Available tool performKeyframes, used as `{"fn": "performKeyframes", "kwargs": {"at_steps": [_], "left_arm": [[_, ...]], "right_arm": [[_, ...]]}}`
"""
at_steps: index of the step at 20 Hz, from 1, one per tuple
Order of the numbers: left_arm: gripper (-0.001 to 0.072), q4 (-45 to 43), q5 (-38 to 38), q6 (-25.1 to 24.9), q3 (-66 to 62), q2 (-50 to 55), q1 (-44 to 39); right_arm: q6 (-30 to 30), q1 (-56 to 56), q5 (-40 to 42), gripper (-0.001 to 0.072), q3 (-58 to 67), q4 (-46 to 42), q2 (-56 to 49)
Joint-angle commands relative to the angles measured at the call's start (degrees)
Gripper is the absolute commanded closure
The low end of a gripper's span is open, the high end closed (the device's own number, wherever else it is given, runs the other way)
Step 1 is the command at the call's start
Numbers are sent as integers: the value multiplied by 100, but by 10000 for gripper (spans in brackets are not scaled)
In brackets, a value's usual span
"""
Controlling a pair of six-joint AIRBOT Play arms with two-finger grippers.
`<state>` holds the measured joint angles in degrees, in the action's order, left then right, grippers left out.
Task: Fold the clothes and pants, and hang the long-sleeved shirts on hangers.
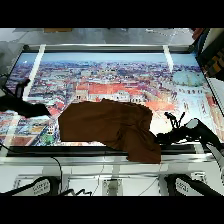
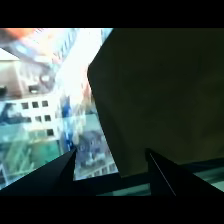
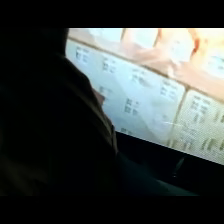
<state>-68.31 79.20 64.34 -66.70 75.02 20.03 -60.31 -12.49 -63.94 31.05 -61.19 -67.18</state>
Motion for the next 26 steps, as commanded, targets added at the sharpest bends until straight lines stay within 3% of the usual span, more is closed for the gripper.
{"fn": "performKeyframes", "kwargs": {"at_steps": [1,4,9,21,26], "left_arm": [[208,498,74,-597,1016,2,269],[208,962,-120,-1115,1980,2,286],[208,1331,-848,-1521,2946,2,299],[219,1176,-1220,-1690,2728,2,354],[188,721,-1193,-1676,2634,2,352]], "right_arm": [[7,4,81,686,-22,149,-2],[17,4,81,698,-22,168,0],[155,4,57,699,-22,168,0],[146,4,39,699,-22,170,0],[133,4,44,698,-22,170,0]]}}
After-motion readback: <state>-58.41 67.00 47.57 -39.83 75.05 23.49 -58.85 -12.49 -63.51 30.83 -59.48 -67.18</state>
